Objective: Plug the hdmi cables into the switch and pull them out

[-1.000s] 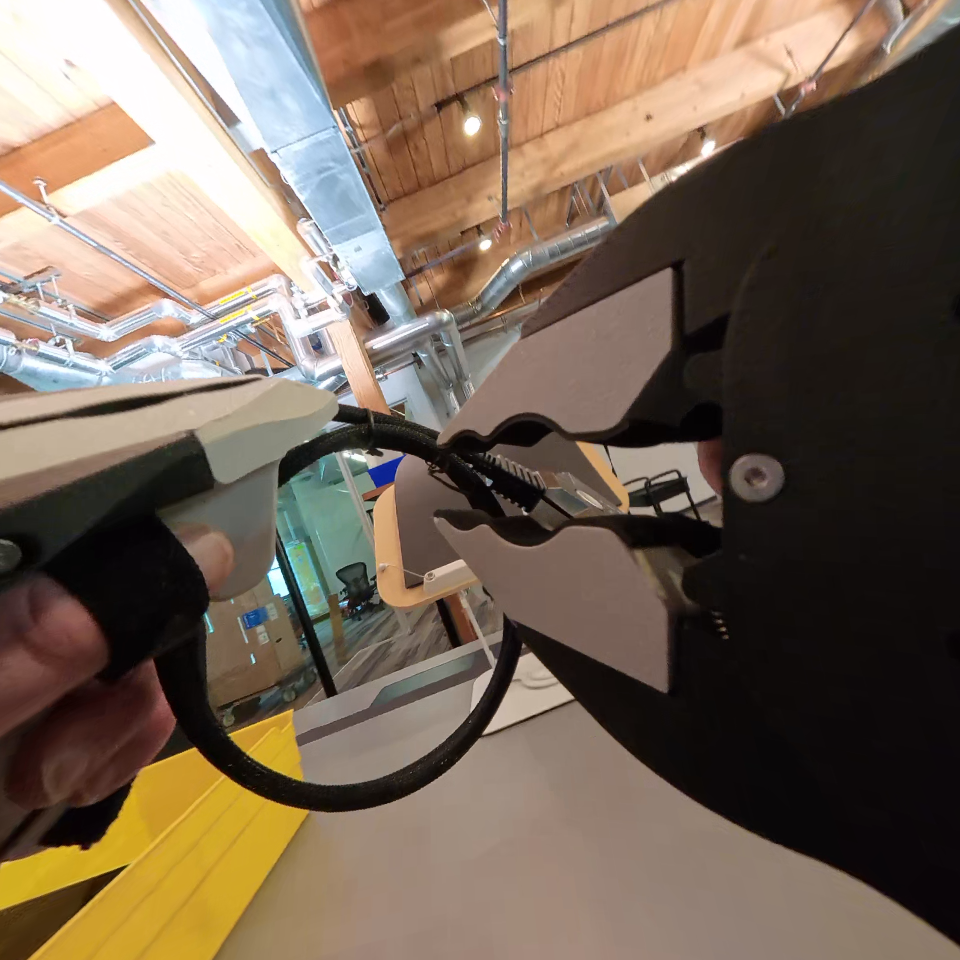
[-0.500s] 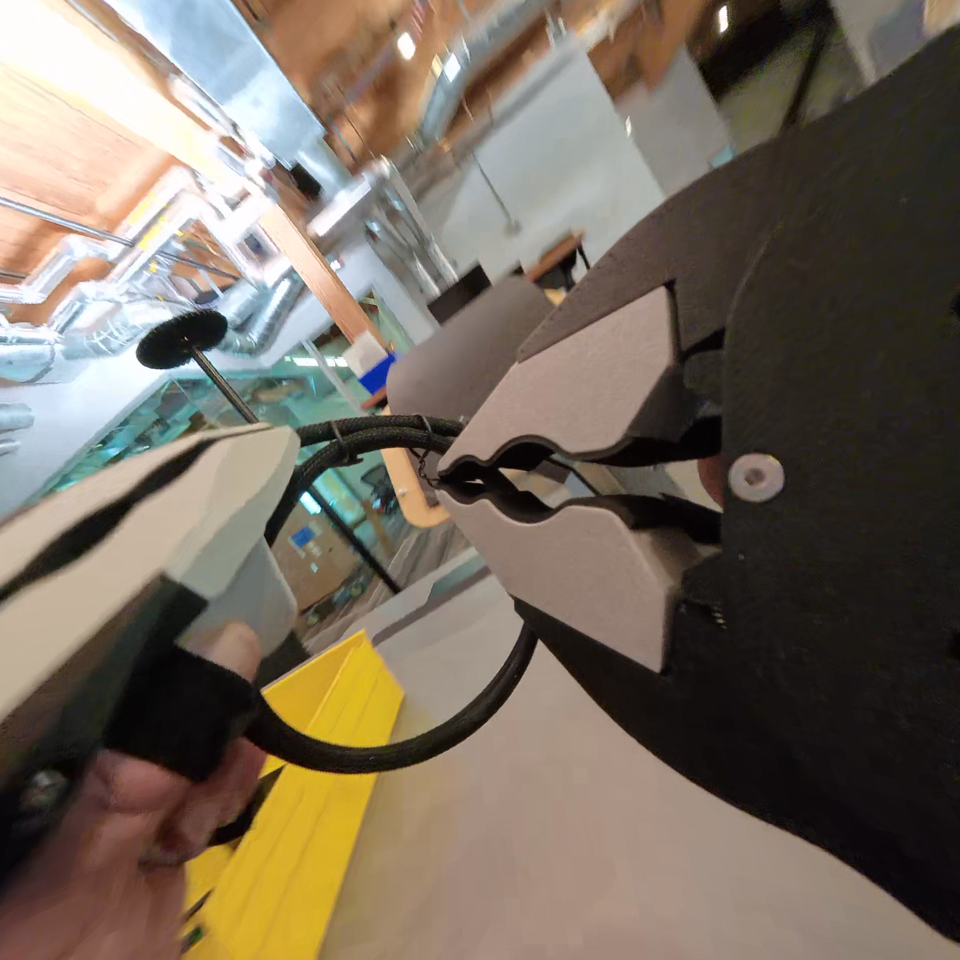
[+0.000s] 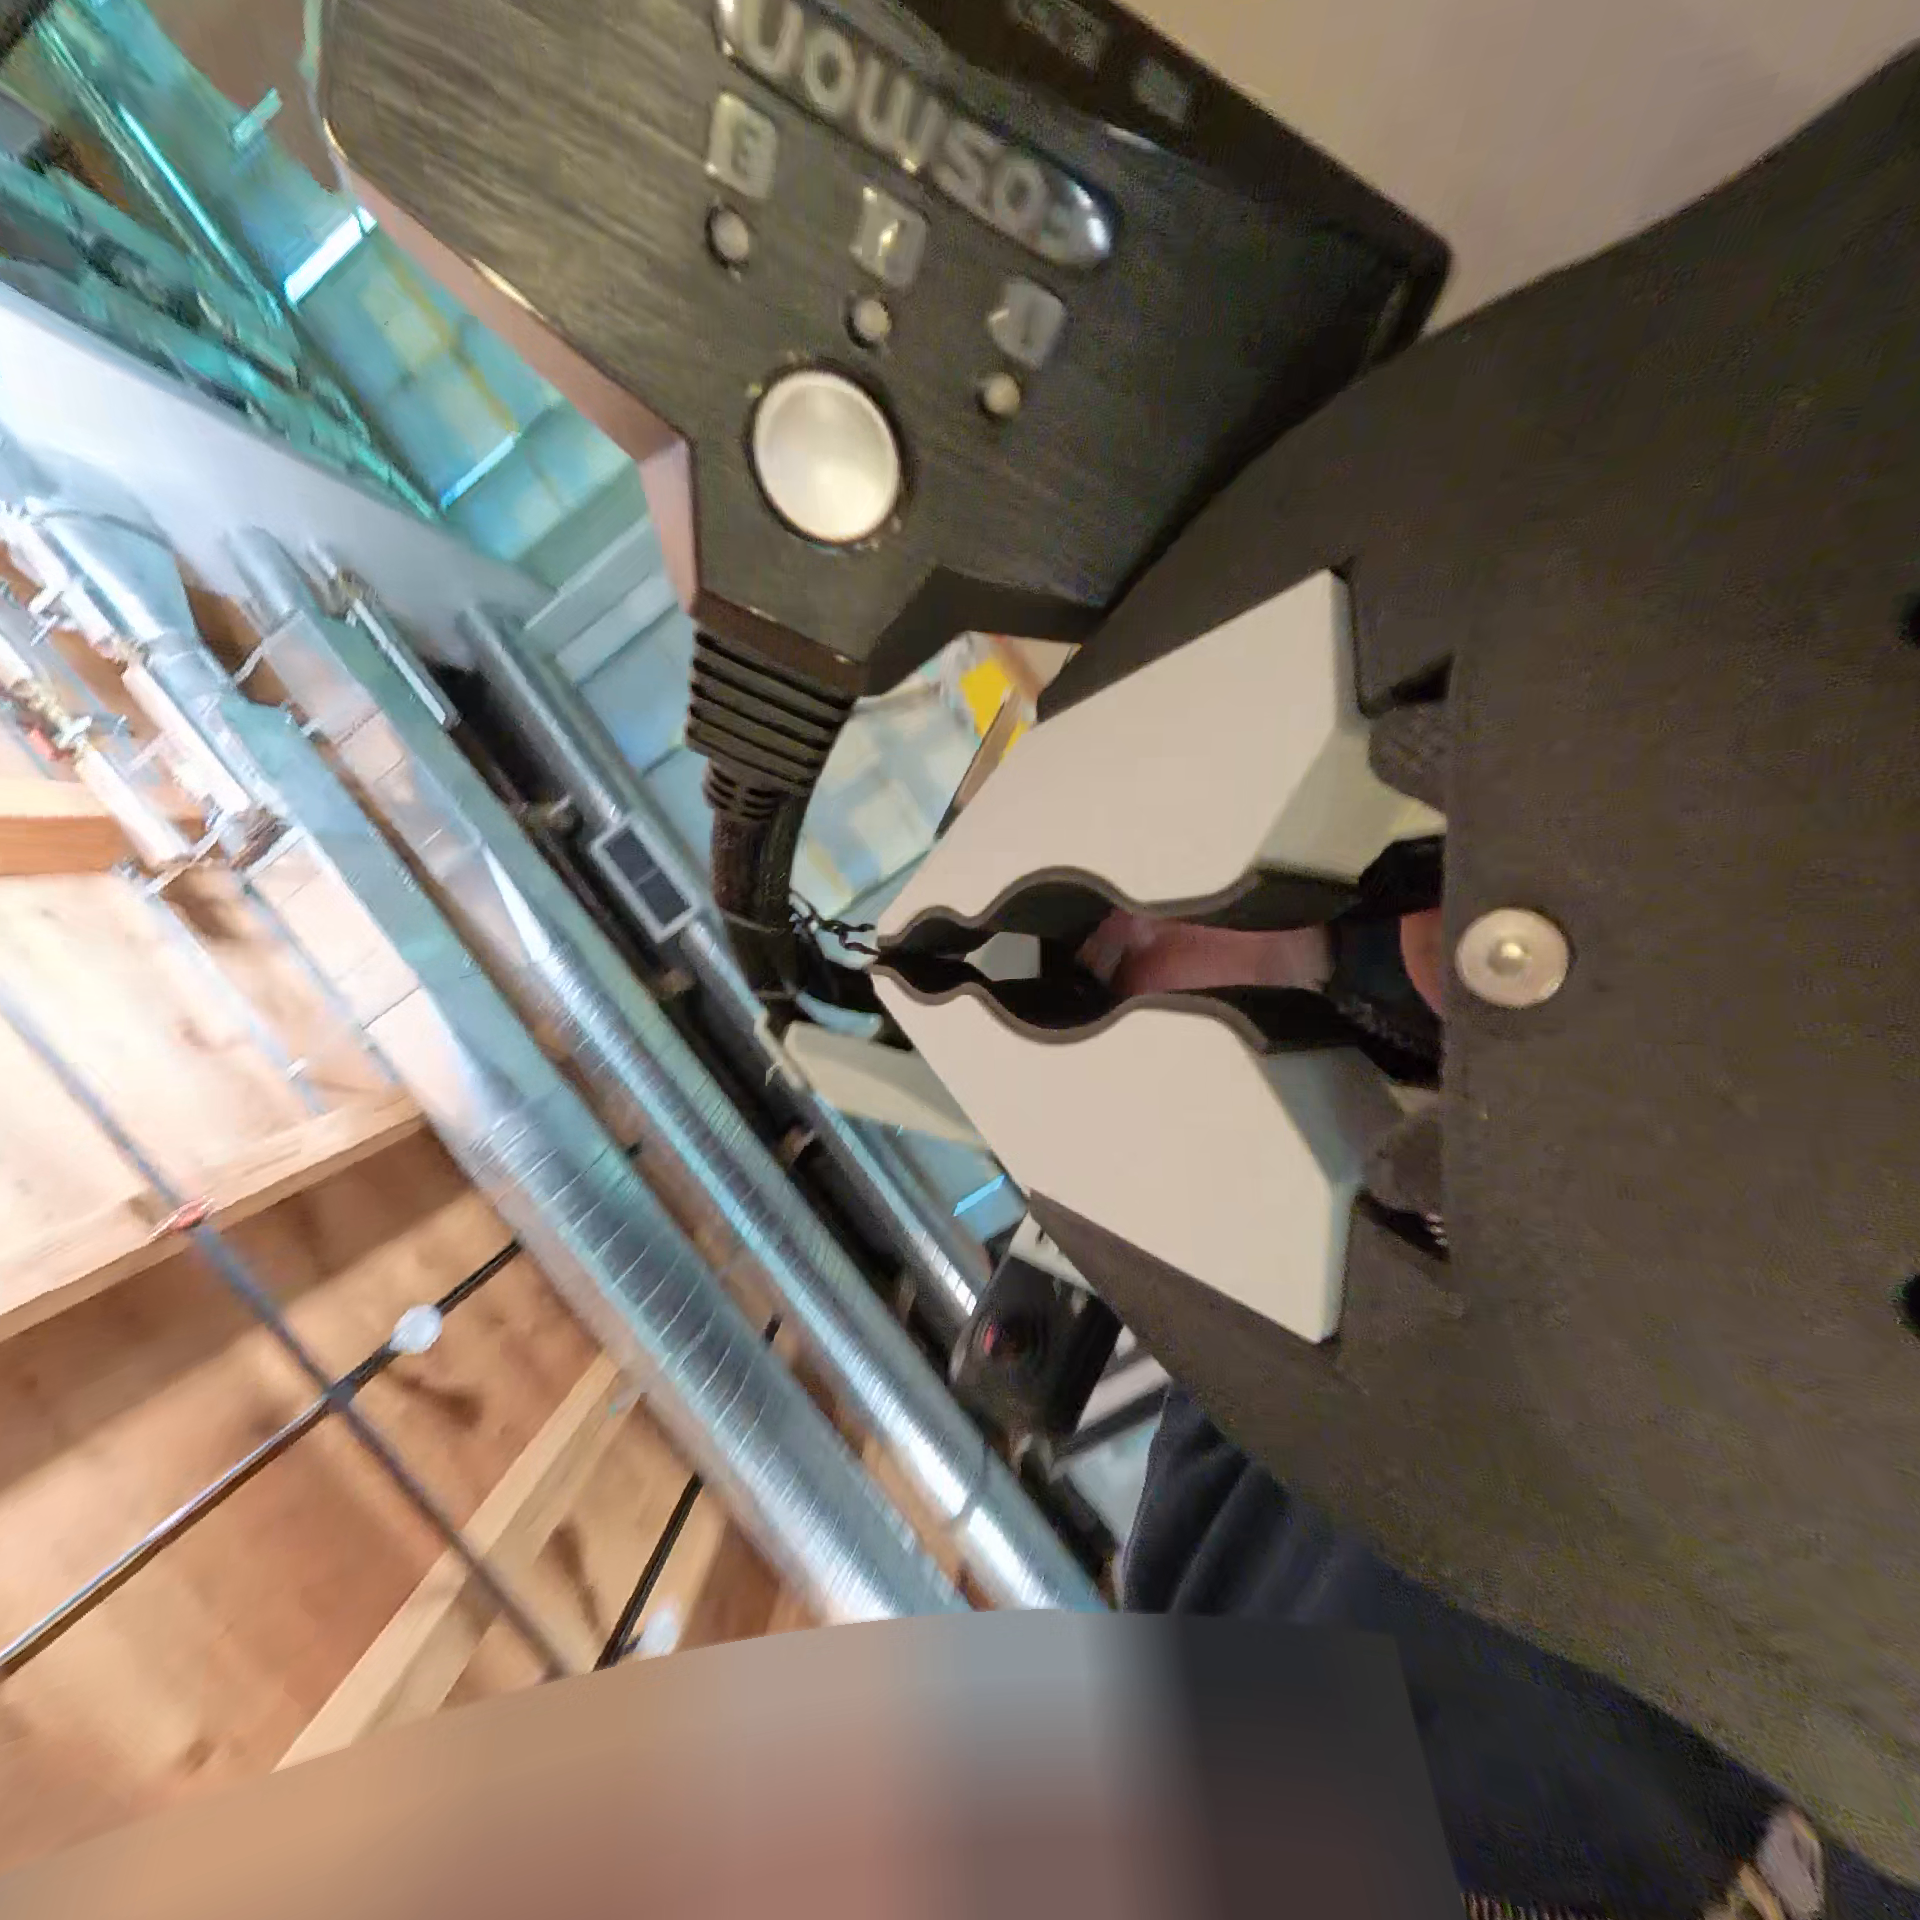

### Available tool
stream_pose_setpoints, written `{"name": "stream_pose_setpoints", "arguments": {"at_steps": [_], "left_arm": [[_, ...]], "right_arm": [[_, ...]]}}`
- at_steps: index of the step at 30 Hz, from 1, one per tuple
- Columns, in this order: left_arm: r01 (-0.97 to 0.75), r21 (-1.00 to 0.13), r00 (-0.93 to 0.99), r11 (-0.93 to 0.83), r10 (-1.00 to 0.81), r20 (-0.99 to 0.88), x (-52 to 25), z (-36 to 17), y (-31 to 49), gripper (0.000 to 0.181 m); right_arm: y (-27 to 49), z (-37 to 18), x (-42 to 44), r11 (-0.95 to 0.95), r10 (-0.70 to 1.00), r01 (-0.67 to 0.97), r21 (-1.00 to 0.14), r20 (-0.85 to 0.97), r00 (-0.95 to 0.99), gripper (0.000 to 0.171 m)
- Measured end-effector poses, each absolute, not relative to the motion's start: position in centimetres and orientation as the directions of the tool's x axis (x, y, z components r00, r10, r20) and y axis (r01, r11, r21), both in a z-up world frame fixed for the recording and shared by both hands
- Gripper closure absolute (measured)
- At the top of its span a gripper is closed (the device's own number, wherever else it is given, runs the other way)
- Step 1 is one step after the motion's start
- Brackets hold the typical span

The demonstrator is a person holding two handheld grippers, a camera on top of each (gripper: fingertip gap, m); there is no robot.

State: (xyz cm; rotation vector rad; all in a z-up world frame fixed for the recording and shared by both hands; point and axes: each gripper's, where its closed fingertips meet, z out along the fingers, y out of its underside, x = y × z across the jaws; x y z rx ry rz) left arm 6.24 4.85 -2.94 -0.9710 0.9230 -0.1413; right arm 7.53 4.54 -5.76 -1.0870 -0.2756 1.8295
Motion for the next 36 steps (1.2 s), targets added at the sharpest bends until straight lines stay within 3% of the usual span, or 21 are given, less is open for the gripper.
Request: {"name": "stream_pose_setpoints", "arguments": {"at_steps": [3,5,6,9,11,13,15,21,26,29,32,36], "left_arm": [[-0.289,-0.758,0.626,0.585,-0.483,-0.612,6.2,-3.0,4.9,0.176],[-0.29,-0.769,0.631,0.57,-0.49,-0.601,6.0,-3.0,5.3,0.175],[-0.286,-0.771,0.635,0.569,-0.49,-0.597,5.9,-2.9,5.4,0.176],[-0.298,-0.772,0.635,0.561,-0.487,-0.599,5.8,-2.7,5.6,0.176],[-0.302,-0.777,0.636,0.552,-0.491,-0.596,5.7,-2.7,5.8,0.176],[-0.304,-0.784,0.634,0.541,-0.499,-0.591,5.8,-2.9,5.9,0.176],[-0.311,-0.787,0.63,0.533,-0.504,-0.59,6.0,-3.0,5.9,0.176],[-0.319,-0.79,0.628,0.524,-0.508,-0.59,6.0,-3.1,5.8,0.176],[-0.318,-0.794,0.631,0.518,-0.509,-0.585,5.8,-3.1,5.9,0.176],[-0.319,-0.793,0.632,0.52,-0.507,-0.587,5.9,-3.1,6.0,0.176],[-0.321,-0.792,0.633,0.52,-0.504,-0.588,5.9,-3.1,5.9,0.176],[-0.321,-0.793,0.632,0.518,-0.506,-0.586,5.9,-3.0,5.8,0.176]], "right_arm": [[5.2,-6.4,7.2,-0.453,0.835,-0.603,-0.656,-0.55,-0.029,0.168],[5.8,-7.0,7.4,-0.289,0.873,-0.546,-0.786,-0.45,0.186,0.166],[5.8,-7.0,7.7,-0.187,0.882,-0.502,-0.844,-0.369,0.291,0.154],[5.8,-7.0,8.2,0.185,0.799,-0.192,-0.964,0.034,0.601,0.154],[5.9,-6.9,8.4,0.432,0.592,0.143,-0.89,0.4,0.699,0.155],[6.2,-6.8,8.4,0.559,0.312,0.466,-0.686,0.694,0.648,0.156],[6.6,-7.2,7.8,0.575,0.107,0.666,-0.475,0.851,0.514,0.156],[8.0,-8.0,7.3,0.546,-0.064,0.774,-0.321,0.905,0.42,0.153],[7.8,-7.6,7.5,0.562,-0.102,0.764,-0.317,0.89,0.445,0.171],[7.9,-7.5,7.5,0.561,-0.092,0.758,-0.333,0.885,0.457,0.17],[7.7,-7.5,7.4,0.566,-0.084,0.747,-0.349,0.877,0.474,0.154],[7.6,-7.5,7.1,0.572,-0.098,0.752,-0.327,0.883,0.458,0.157]]}}
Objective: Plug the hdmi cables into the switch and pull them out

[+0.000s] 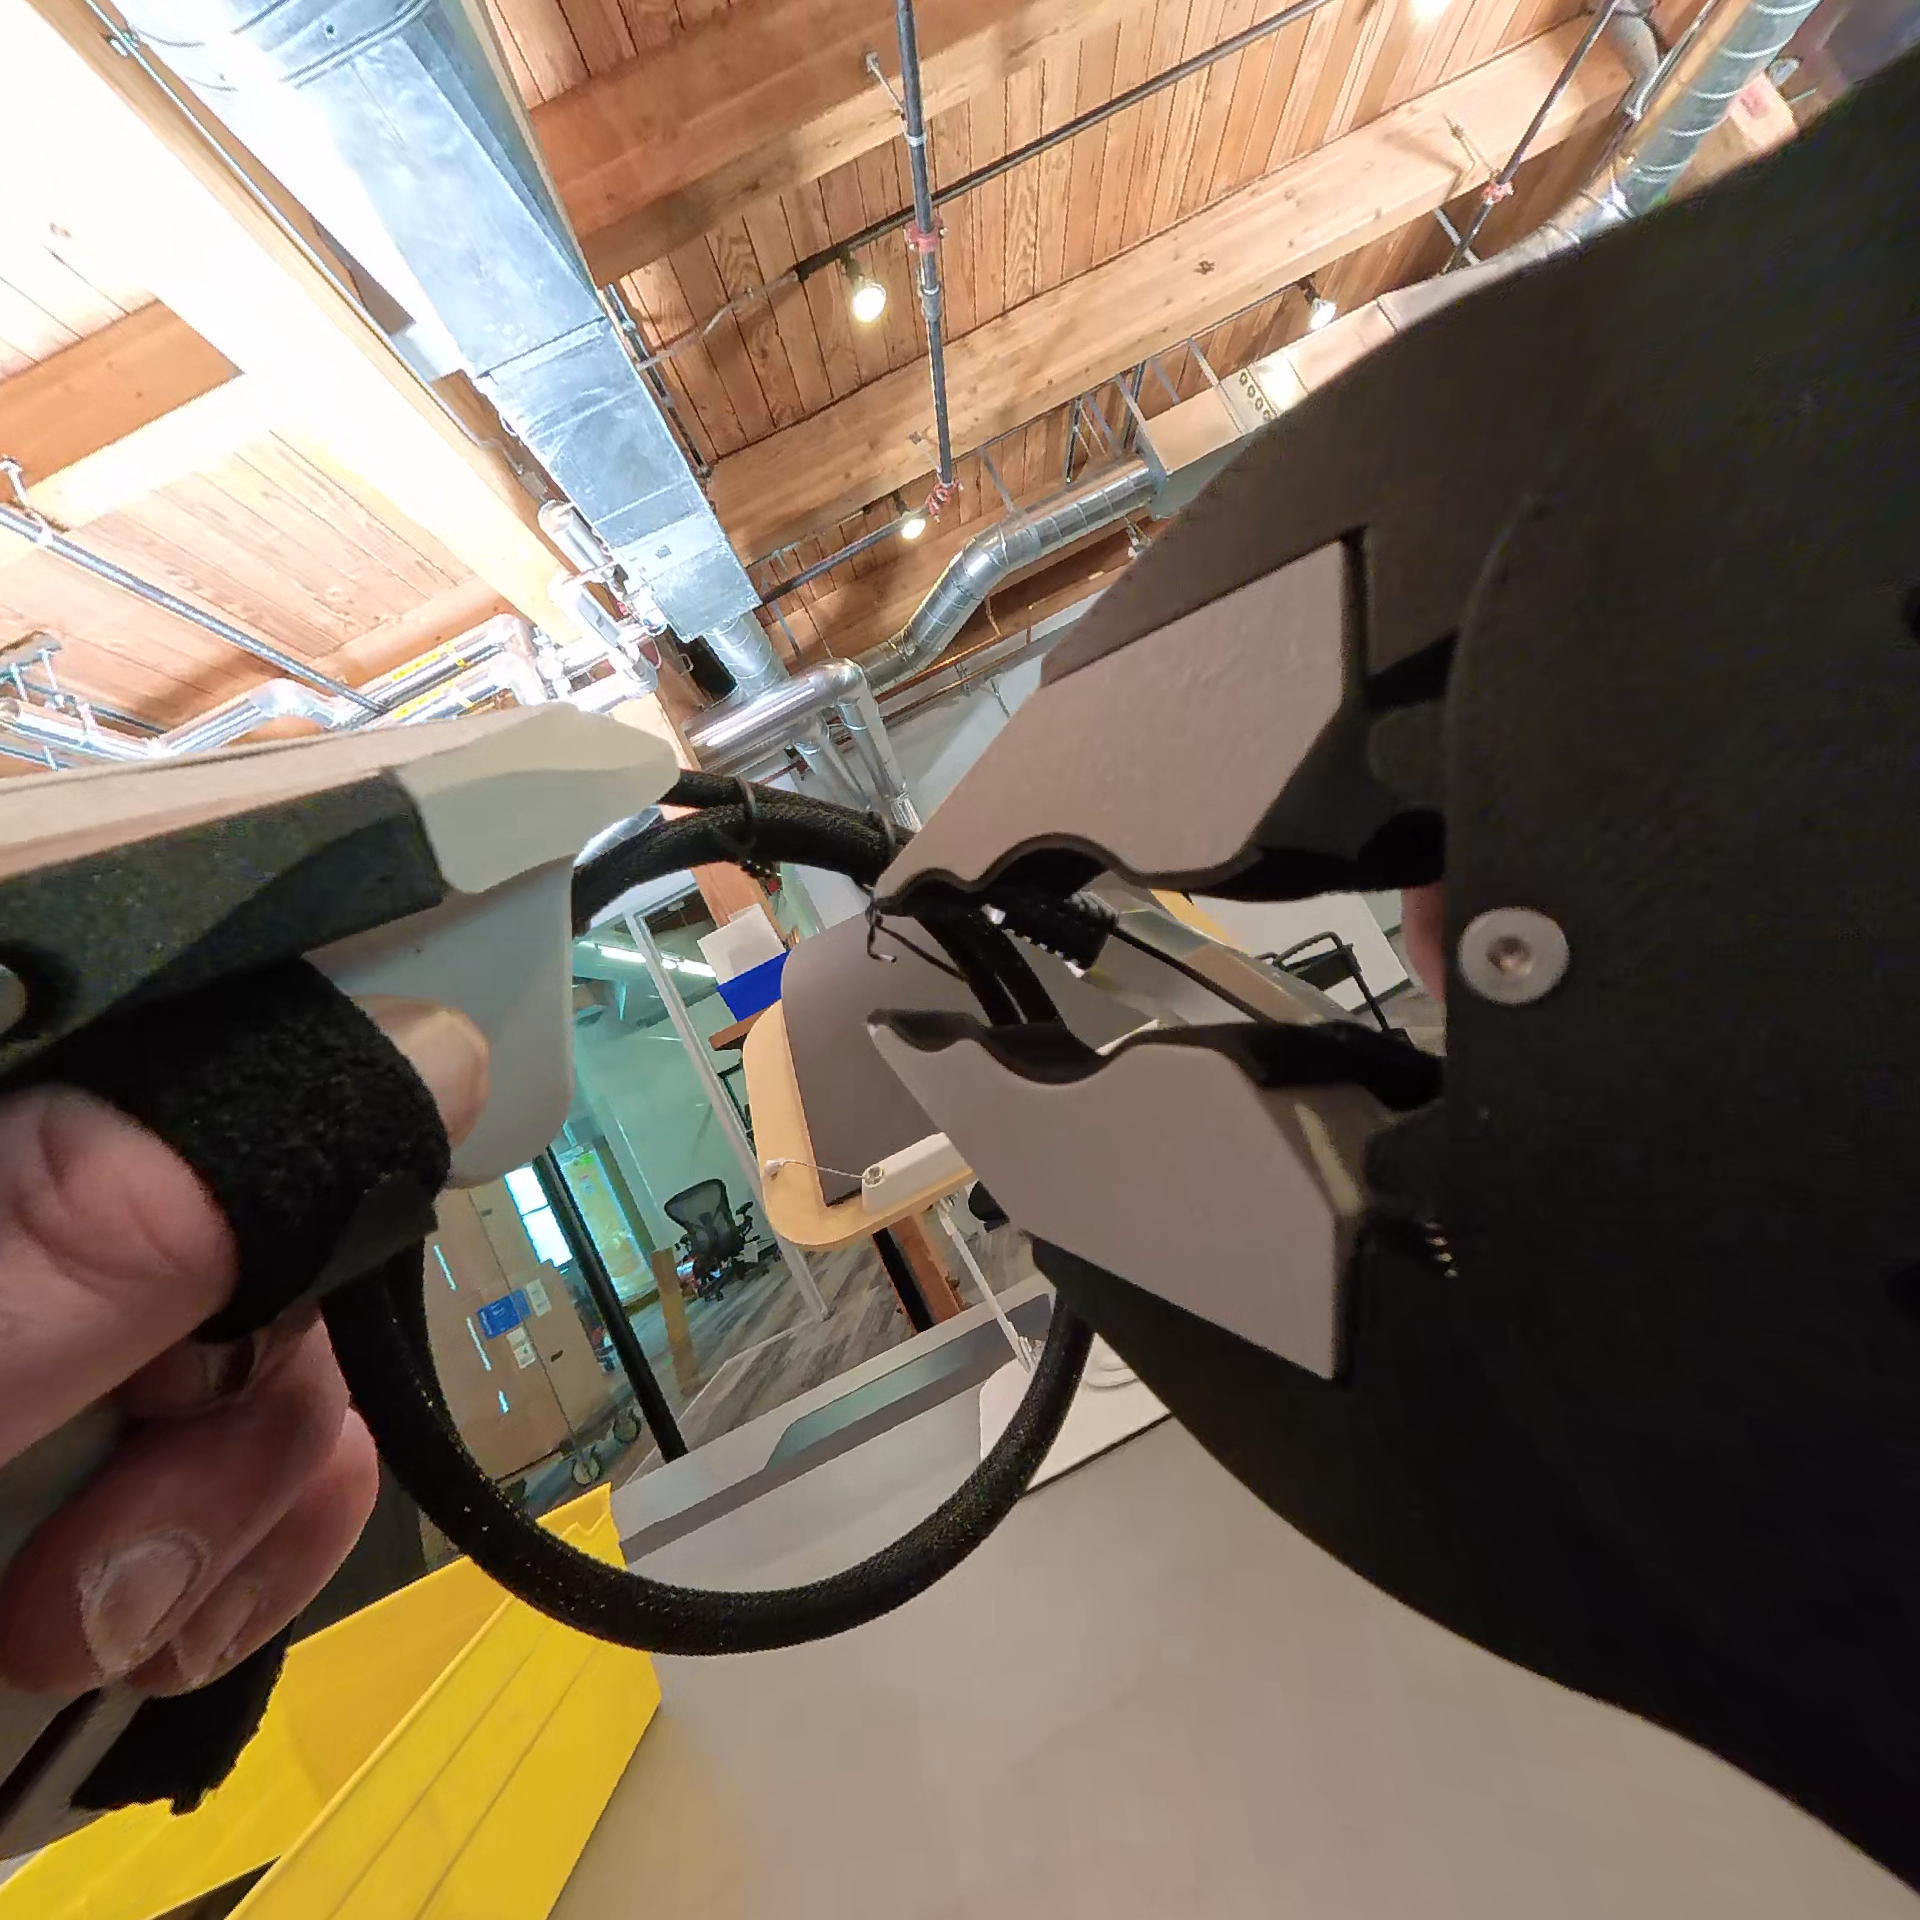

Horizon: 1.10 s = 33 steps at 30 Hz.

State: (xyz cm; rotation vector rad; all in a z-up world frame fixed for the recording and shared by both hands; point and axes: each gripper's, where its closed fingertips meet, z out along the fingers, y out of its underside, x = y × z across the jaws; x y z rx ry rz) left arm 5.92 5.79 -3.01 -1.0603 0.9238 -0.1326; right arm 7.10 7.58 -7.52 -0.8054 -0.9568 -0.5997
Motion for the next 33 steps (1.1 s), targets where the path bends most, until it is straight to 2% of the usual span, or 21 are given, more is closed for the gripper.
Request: {"name": "stream_pose_setpoints", "arguments": {"at_steps": [6,11,13,15,17,19,21,23,25,27,31,33], "left_arm": [[-0.319,-0.794,0.632,0.517,-0.508,-0.585,6.0,-3.1,5.7,0.176],[-0.316,-0.793,0.635,0.521,-0.506,-0.584,5.9,-2.9,5.7,0.176],[-0.314,-0.792,0.637,0.523,-0.503,-0.584,5.8,-2.9,5.7,0.176],[-0.305,-0.79,0.644,0.531,-0.497,-0.582,5.7,-2.7,5.6,0.176],[-0.304,-0.79,0.644,0.532,-0.496,-0.582,5.7,-2.6,5.6,0.176],[-0.3,-0.787,0.647,0.539,-0.491,-0.583,5.7,-2.6,5.6,0.176],[-0.292,-0.785,0.651,0.547,-0.488,-0.582,5.7,-2.5,5.5,0.176],[-0.28,-0.778,0.649,0.563,-0.486,-0.585,5.8,-2.3,5.1,0.176],[-0.28,-0.763,0.65,0.582,-0.47,-0.598,5.9,-2.1,4.8,0.176],[-0.273,-0.761,0.65,0.588,-0.47,-0.597,5.9,-2.0,4.7,0.176],[-0.274,-0.745,0.643,0.608,-0.46,-0.612,6.1,-2.0,4.2,0.176],[-0.28,-0.746,0.645,0.604,-0.457,-0.612,6.0,-2.1,4.4,0.176]], "right_arm": [[7.7,-7.2,7.1,0.574,-0.098,0.751,-0.327,0.883,0.46,0.171],[7.8,-7.2,7.3,0.585,0.046,0.662,-0.469,0.833,0.551,0.171],[7.6,-7.1,7.3,0.579,0.223,0.518,-0.629,0.733,0.642,0.171],[7.2,-6.9,7.3,0.511,0.449,0.294,-0.808,0.542,0.711,0.171],[6.8,-6.7,7.2,0.395,0.632,0.071,-0.916,0.327,0.703,0.171],[6.3,-6.2,7.2,0.186,0.804,-0.206,-0.961,0.028,0.594,0.171],[5.9,-5.8,7.3,-0.011,0.878,-0.406,-0.914,-0.203,0.433,0.171],[5.1,-5.0,7.4,-0.216,0.901,-0.572,-0.791,-0.387,0.195,0.171],[4.9,-4.6,7.7,-0.385,0.871,-0.655,-0.65,-0.491,-0.024,0.171],[4.5,-4.3,7.5,-0.458,0.85,-0.669,-0.585,-0.51,-0.135,0.171],[3.9,-4.3,6.6,-0.499,0.838,-0.668,-0.552,-0.503,-0.21,0.171],[4.4,-4.9,6.3,-0.449,0.856,-0.662,-0.601,-0.502,-0.125,0.171]]}}
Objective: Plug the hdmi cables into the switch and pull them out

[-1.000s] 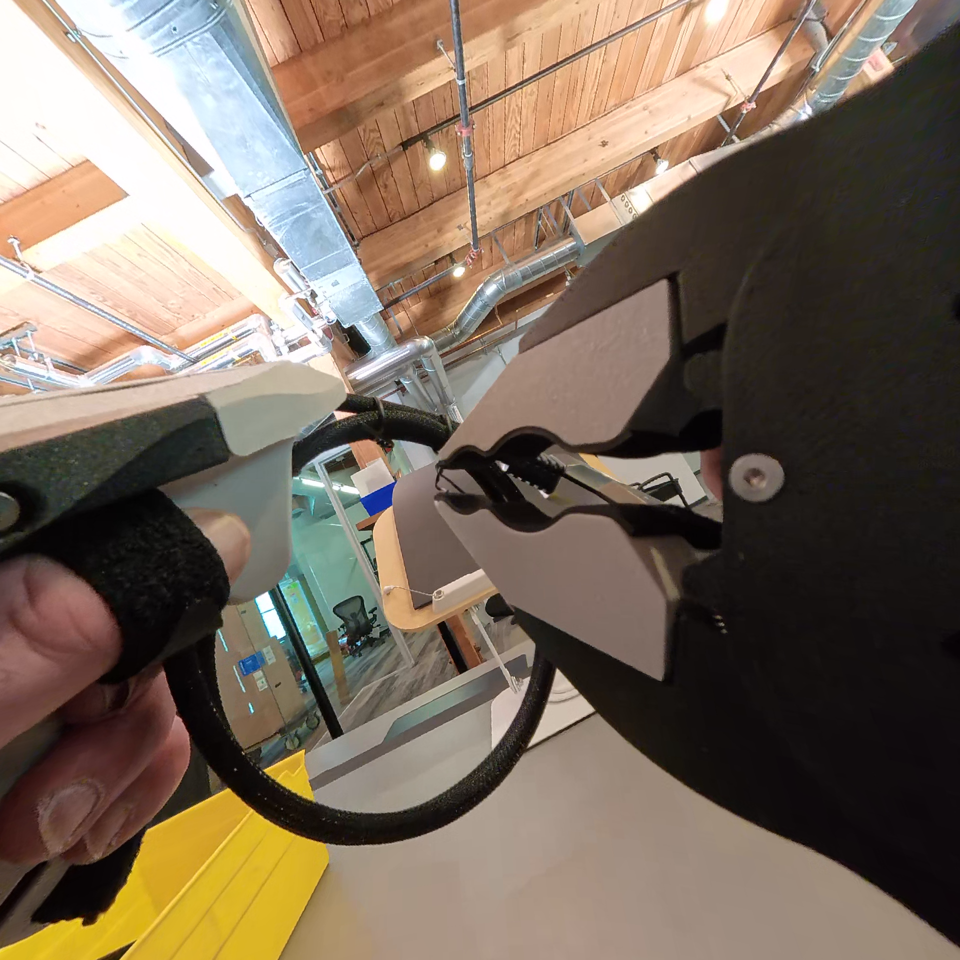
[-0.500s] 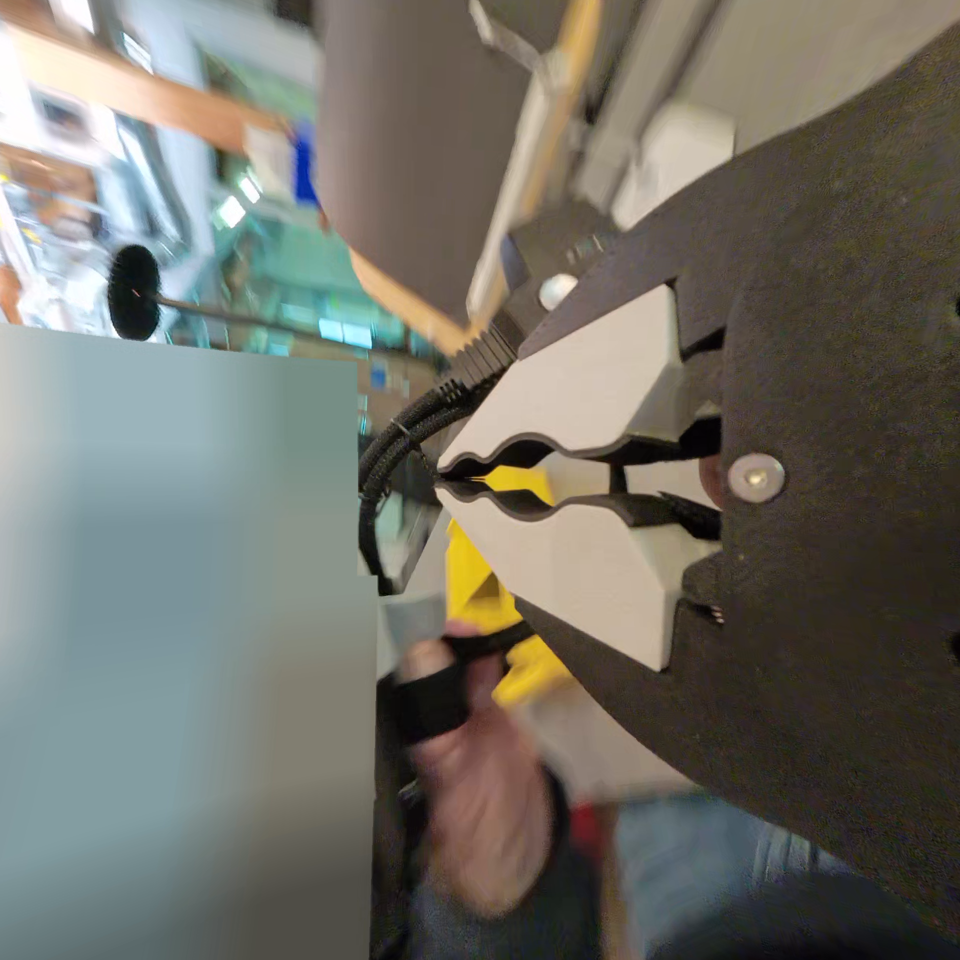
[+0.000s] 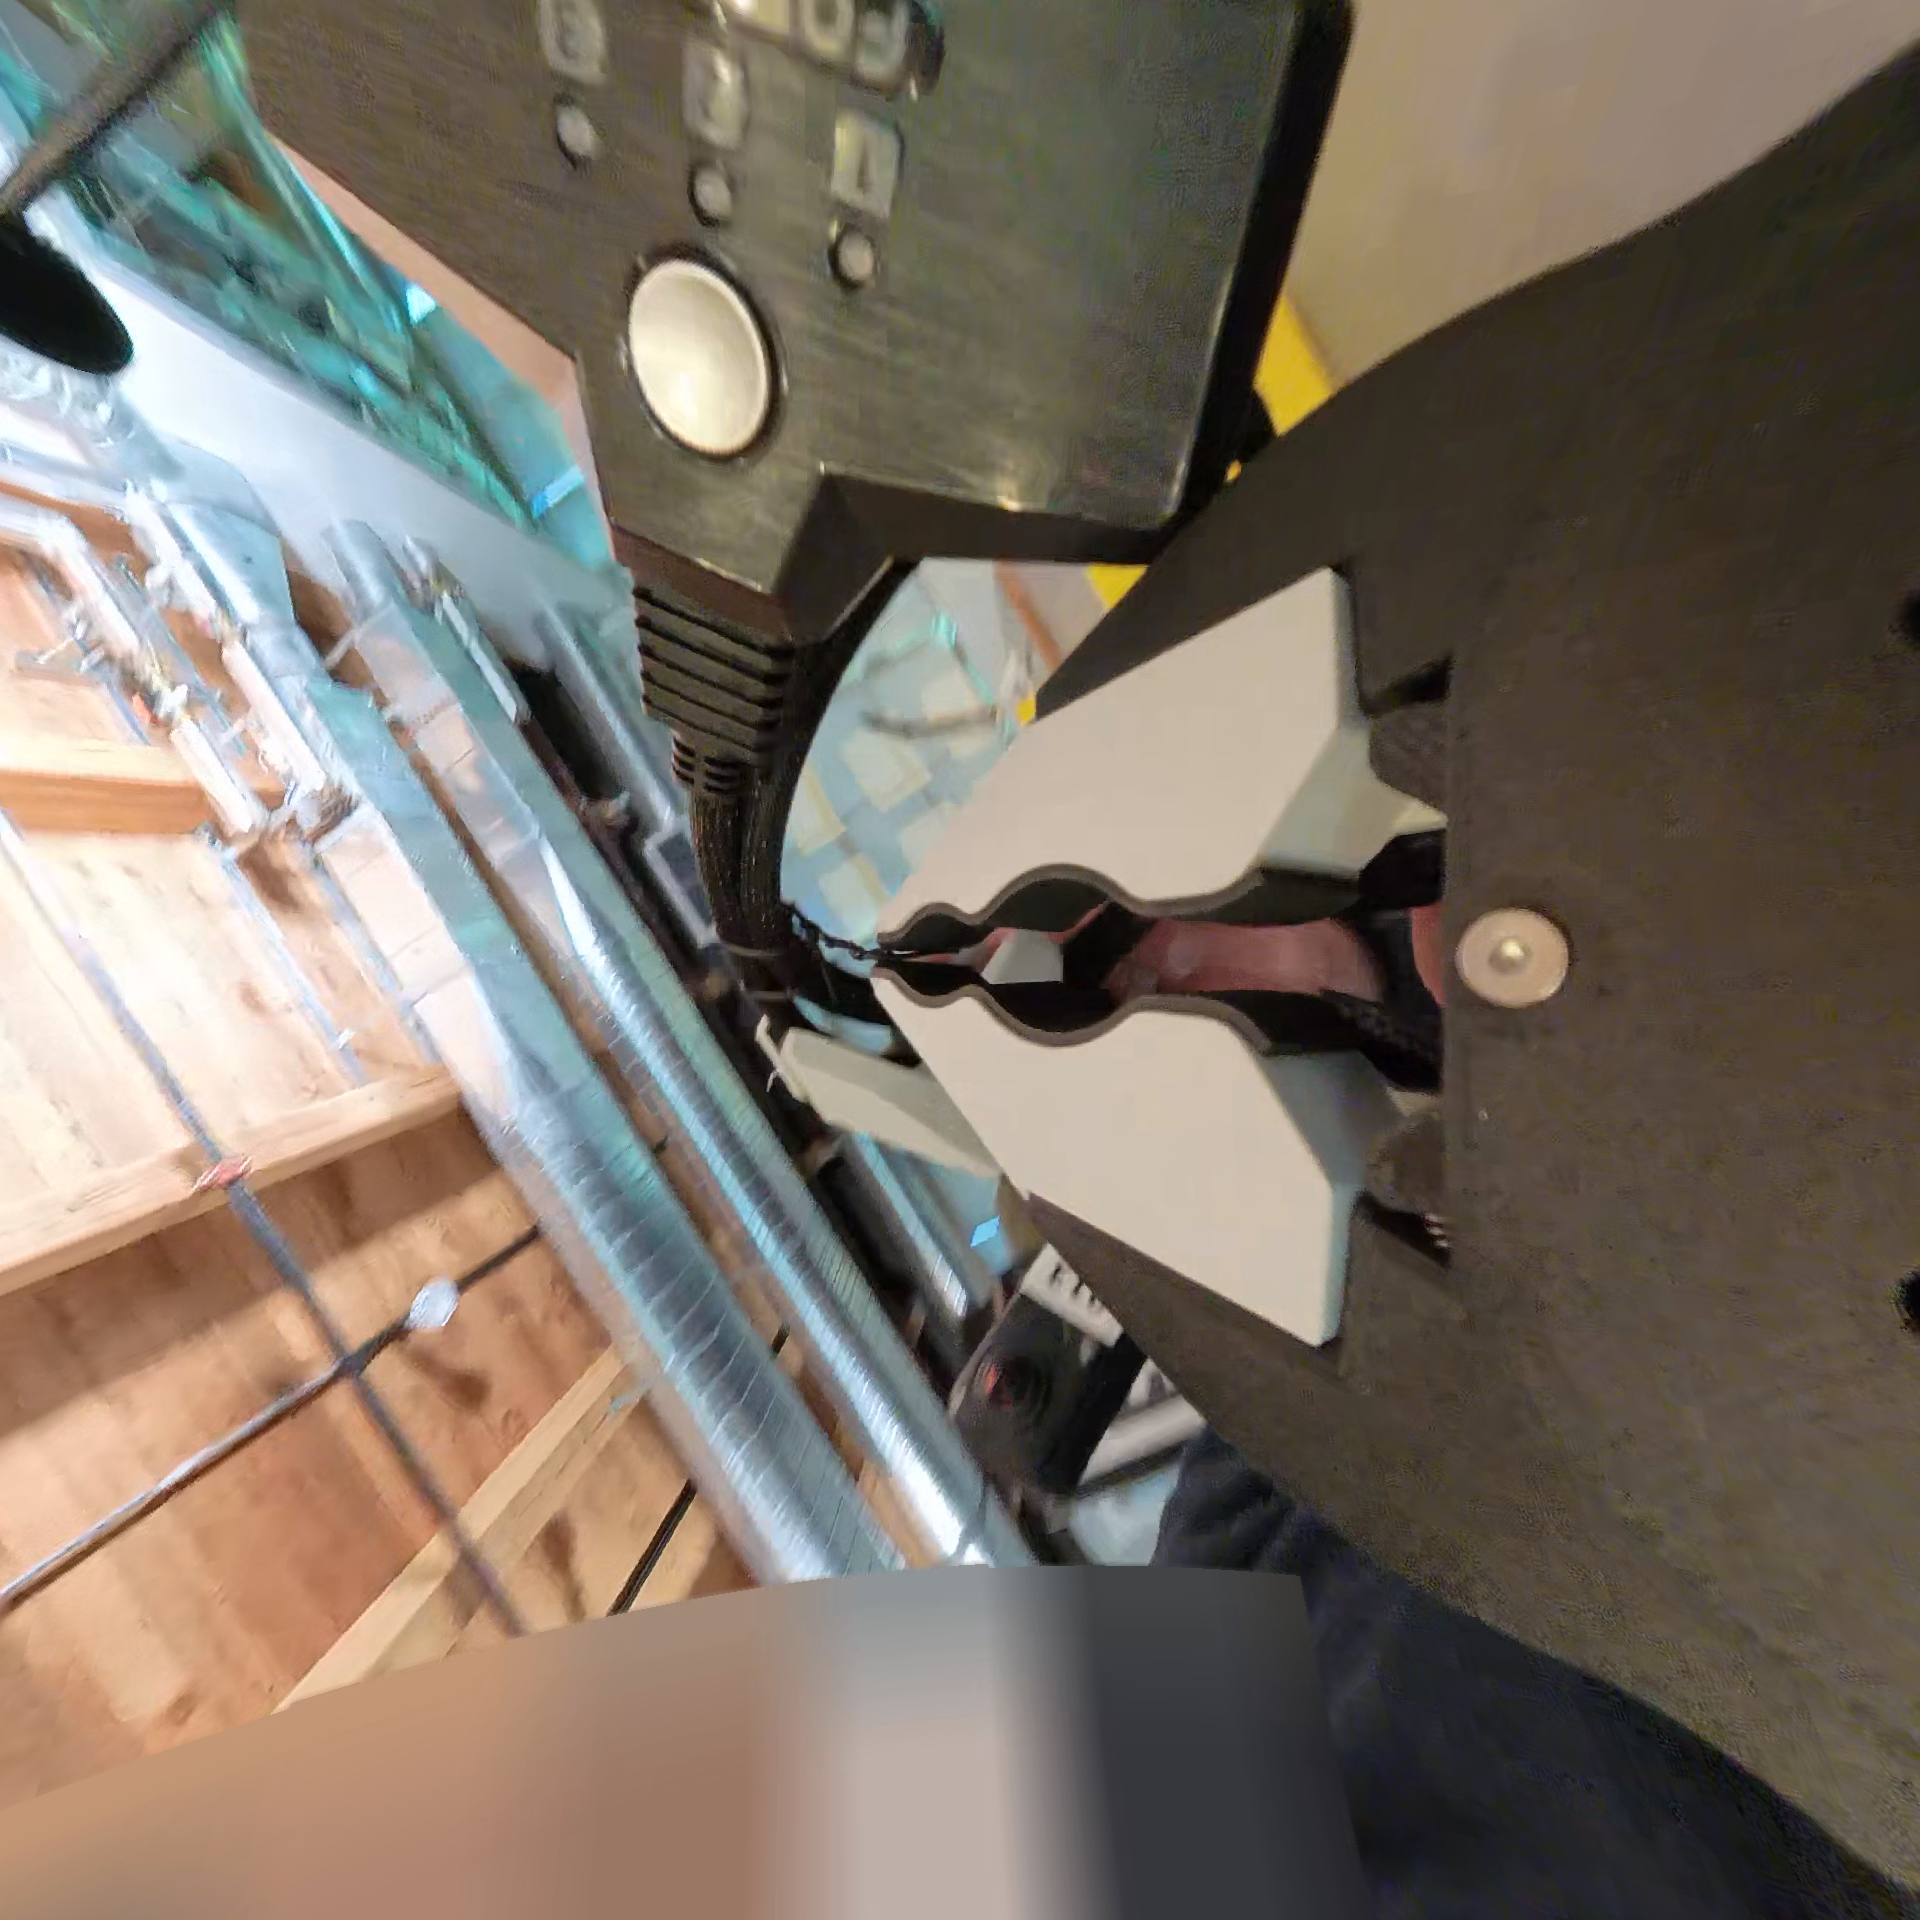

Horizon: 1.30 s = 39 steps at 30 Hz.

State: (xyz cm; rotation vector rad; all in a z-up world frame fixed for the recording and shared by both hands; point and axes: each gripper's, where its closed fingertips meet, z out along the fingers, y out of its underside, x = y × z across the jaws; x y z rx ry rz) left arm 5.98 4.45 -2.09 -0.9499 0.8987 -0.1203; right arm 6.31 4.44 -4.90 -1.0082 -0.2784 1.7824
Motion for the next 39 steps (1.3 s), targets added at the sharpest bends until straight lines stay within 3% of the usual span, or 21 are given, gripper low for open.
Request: {"name": "stream_pose_setpoints", "arguments": {"at_steps": [4,7,10,12,14,17,22,32,39], "left_arm": [[-0.274,-0.771,0.657,0.574,-0.474,-0.586,5.5,-2.0,5.2,0.176],[-0.279,-0.776,0.659,0.565,-0.475,-0.583,5.5,-1.9,5.4,0.176],[-0.286,-0.784,0.66,0.55,-0.481,-0.578,5.6,-2.1,5.6,0.176],[-0.285,-0.791,0.662,0.542,-0.486,-0.571,5.6,-2.1,5.7,0.176],[-0.287,-0.792,0.663,0.539,-0.485,-0.57,5.6,-2.0,5.7,0.176],[-0.291,-0.791,0.662,0.538,-0.484,-0.572,5.5,-1.9,5.6,0.176],[-0.296,-0.797,0.655,0.526,-0.495,-0.57,5.6,-2.2,5.8,0.176],[-0.323,-0.801,0.647,0.503,-0.5,-0.575,5.8,-2.8,6.2,0.176],[-0.335,-0.794,0.641,0.506,-0.495,-0.586,5.9,-2.9,6.1,0.176]], "right_arm": [[5.2,-6.4,5.7,-0.168,0.906,-0.511,-0.843,-0.337,0.258,0.152],[5.7,-6.7,6.4,0.224,0.78,-0.199,-0.954,0.053,0.623,0.153],[5.6,-5.6,6.8,0.533,0.395,0.289,-0.795,0.535,0.747,0.153],[5.8,-5.3,6.5,0.566,0.203,0.496,-0.658,0.695,0.69,0.148],[6.2,-5.7,6.1,0.573,0.111,0.594,-0.565,0.771,0.627,0.148],[6.4,-5.9,6.3,0.584,0.029,0.643,-0.496,0.804,0.594,0.148],[6.3,-5.3,6.9,0.602,0.019,0.619,-0.504,0.785,0.619,0.151],[5.5,-5.4,6.0,0.65,-0.083,0.692,-0.315,0.875,0.476,0.152],[6.1,-5.3,5.8,0.635,-0.098,0.711,-0.304,0.88,0.464,0.171]]}}
